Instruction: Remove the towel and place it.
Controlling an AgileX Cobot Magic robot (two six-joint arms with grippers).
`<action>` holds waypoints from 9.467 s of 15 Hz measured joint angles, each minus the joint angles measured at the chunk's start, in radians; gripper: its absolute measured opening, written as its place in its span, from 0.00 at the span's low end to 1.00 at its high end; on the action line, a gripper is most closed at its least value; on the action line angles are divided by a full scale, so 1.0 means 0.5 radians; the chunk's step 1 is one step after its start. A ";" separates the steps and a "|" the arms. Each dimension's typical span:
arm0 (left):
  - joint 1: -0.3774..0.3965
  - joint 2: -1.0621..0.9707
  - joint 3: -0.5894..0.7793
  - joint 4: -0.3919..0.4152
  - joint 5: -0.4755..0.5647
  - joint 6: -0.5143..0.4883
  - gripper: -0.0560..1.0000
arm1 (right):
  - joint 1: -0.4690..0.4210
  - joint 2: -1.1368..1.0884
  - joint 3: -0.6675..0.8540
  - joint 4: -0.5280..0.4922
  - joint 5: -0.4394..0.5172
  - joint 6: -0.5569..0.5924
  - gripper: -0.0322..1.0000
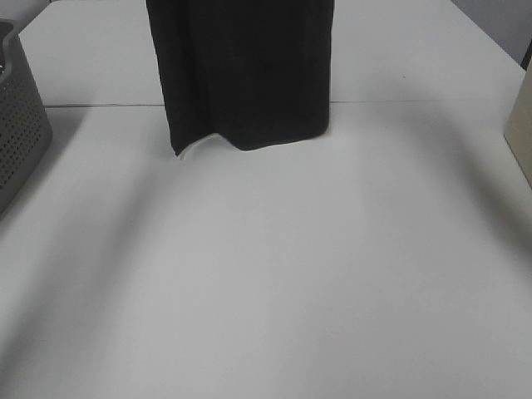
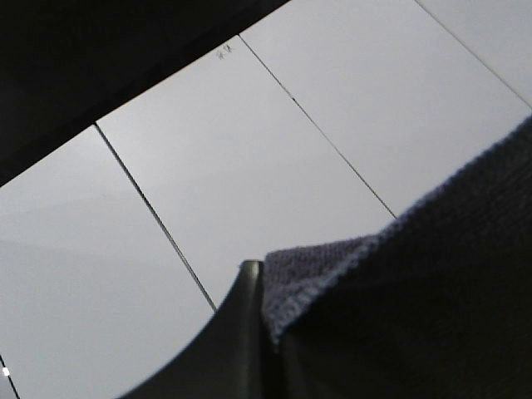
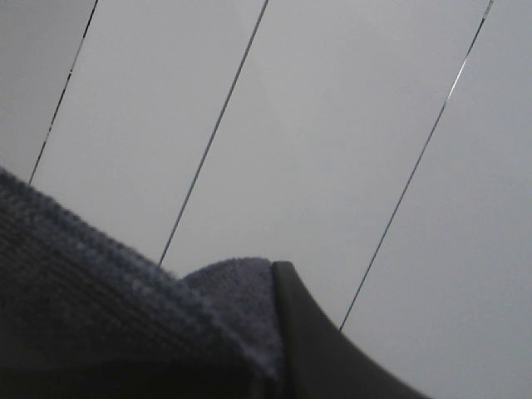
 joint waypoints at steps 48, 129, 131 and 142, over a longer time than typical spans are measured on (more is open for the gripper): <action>-0.430 -0.238 -0.496 0.140 3.380 -0.930 0.05 | -0.106 -0.432 -0.010 0.702 2.350 0.154 0.04; 0.078 -1.910 2.240 -1.108 3.388 -0.030 0.05 | -0.012 -1.166 1.674 1.256 2.524 -0.038 0.04; 0.078 -1.958 2.400 -1.240 3.384 -0.008 0.05 | -0.010 -1.312 1.852 1.210 2.522 -0.036 0.04; -0.444 -2.060 3.004 -1.428 3.348 -0.334 0.05 | -0.010 -1.882 2.754 1.206 2.504 0.528 0.04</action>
